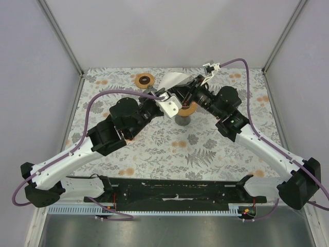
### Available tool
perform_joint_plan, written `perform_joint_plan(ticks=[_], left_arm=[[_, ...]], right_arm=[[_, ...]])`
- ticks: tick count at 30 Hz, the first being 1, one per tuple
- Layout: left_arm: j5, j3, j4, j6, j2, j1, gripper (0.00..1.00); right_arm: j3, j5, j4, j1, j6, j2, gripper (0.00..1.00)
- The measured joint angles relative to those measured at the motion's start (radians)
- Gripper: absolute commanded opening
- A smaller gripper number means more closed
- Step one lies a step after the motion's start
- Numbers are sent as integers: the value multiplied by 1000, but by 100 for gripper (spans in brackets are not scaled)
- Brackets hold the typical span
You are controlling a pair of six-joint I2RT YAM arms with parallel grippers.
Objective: Place the coffee filter in the dripper
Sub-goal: Adjust the coffee filter.
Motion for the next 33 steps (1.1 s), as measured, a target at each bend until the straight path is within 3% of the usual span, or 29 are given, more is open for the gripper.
perform_joint_plan(ticks=[4,5,9,15,19,21,25,33], left_arm=[[-11,-19,29,34,0,0,2],[-21,-20,37,43,0,0,2],[-62,-20,94,85,5,0,29],[-86,-18,151,123,39,0,42],[-81,-3,113,122,60,0,43],[-84,17,85,119,76,0,38],[-98,79,40,97,120,1,2],[-140,86,89,136,131,1,2]], right_arm=[[0,0,7,0,24,7,0],[0,0,12,0,29,6,0],[2,0,13,0,41,6,0],[7,0,-9,0,54,6,0],[27,-4,-36,0,53,6,0],[43,-11,-48,0,46,7,0],[63,-15,-80,-2,21,7,0],[66,26,-118,-20,23,6,0]])
